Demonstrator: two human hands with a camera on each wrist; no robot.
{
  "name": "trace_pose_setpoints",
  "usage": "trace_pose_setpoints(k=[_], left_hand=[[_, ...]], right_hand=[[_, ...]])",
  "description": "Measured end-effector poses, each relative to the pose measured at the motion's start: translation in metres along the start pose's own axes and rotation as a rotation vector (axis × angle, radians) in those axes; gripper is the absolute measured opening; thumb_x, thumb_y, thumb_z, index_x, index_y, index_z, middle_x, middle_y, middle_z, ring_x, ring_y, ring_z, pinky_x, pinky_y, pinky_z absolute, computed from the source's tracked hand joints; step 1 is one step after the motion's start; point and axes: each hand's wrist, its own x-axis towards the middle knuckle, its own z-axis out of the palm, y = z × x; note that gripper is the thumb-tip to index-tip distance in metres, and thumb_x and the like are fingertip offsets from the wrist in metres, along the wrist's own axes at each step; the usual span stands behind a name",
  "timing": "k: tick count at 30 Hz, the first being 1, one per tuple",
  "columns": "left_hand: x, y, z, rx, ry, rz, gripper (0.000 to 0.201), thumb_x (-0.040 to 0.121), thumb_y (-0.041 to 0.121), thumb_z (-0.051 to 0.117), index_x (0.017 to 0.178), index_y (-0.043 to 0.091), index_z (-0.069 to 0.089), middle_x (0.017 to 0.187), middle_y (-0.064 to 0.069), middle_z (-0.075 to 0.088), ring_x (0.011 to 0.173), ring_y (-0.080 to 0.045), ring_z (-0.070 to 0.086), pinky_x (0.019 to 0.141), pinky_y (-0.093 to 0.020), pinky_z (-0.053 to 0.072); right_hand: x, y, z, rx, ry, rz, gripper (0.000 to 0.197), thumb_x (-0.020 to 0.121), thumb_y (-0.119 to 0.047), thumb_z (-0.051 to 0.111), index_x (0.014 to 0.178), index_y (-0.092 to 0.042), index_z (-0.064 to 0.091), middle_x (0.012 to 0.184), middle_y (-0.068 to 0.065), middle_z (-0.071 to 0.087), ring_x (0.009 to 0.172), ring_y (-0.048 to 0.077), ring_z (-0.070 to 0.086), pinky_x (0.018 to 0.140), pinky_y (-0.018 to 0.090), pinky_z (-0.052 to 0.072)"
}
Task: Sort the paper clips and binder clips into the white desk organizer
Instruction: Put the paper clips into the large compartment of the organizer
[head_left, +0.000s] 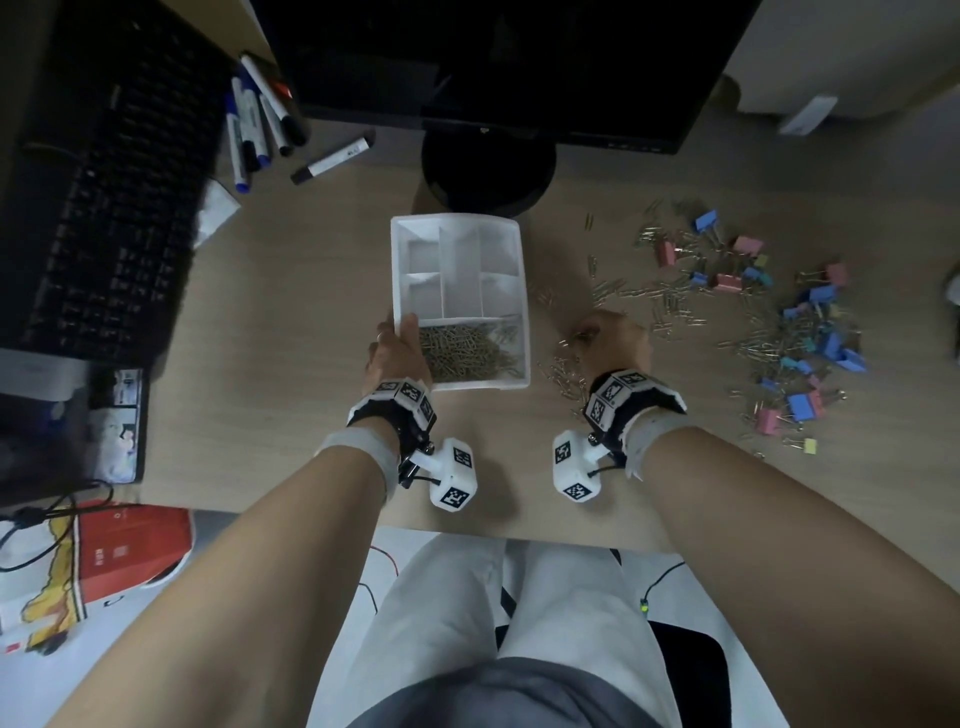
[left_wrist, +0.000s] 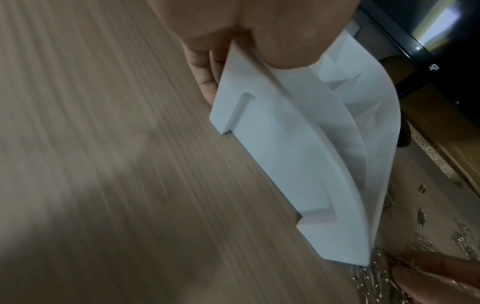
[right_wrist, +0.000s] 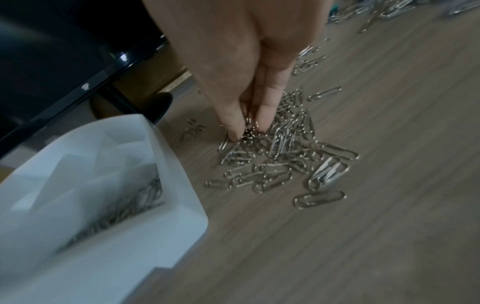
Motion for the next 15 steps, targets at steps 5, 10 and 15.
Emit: trace_pose_setpoints(k=[5,10,15], left_hand=[[0.000,-0.001,0.002,-0.001,-0.023,-0.001,0.066,0.097,0.060,0.021,0.131,0.008,0.041,0.121,-0.022,0.056,0.112,-0.041,0.056,0.097,-0.056,0.044],[0.001,-0.002,0.001,-0.028,-0.048,-0.019,0.064,0.098,0.059,0.023,0.133,0.009,0.041,0.126,-0.022,0.054,0.117,-0.043,0.053,0.100,-0.056,0.041],[0.002,0.001,0.000,-0.020,-0.061,-0.046,0.058,0.101,0.052,0.024,0.141,0.011,0.037,0.132,-0.022,0.050,0.124,-0.039,0.049,0.103,-0.049,0.036]], right_hand=[[-0.003,-0.001,-0.010,0.143,-0.018,0.066,0.011,0.071,-0.025,0.081,0.081,-0.030,0.079,0.079,-0.007,0.075,0.077,0.016,0.070,0.076,0.028,0.058],[-0.011,-0.036,-0.006,0.429,-0.255,-0.071,0.013,0.074,-0.014,0.082,0.081,-0.024,0.079,0.077,-0.002,0.076,0.072,0.019,0.074,0.074,0.040,0.063],[-0.026,-0.070,0.001,0.554,-0.483,-0.107,0.024,0.075,-0.015,0.085,0.098,-0.014,0.078,0.090,0.000,0.077,0.079,0.011,0.073,0.070,0.030,0.062]])
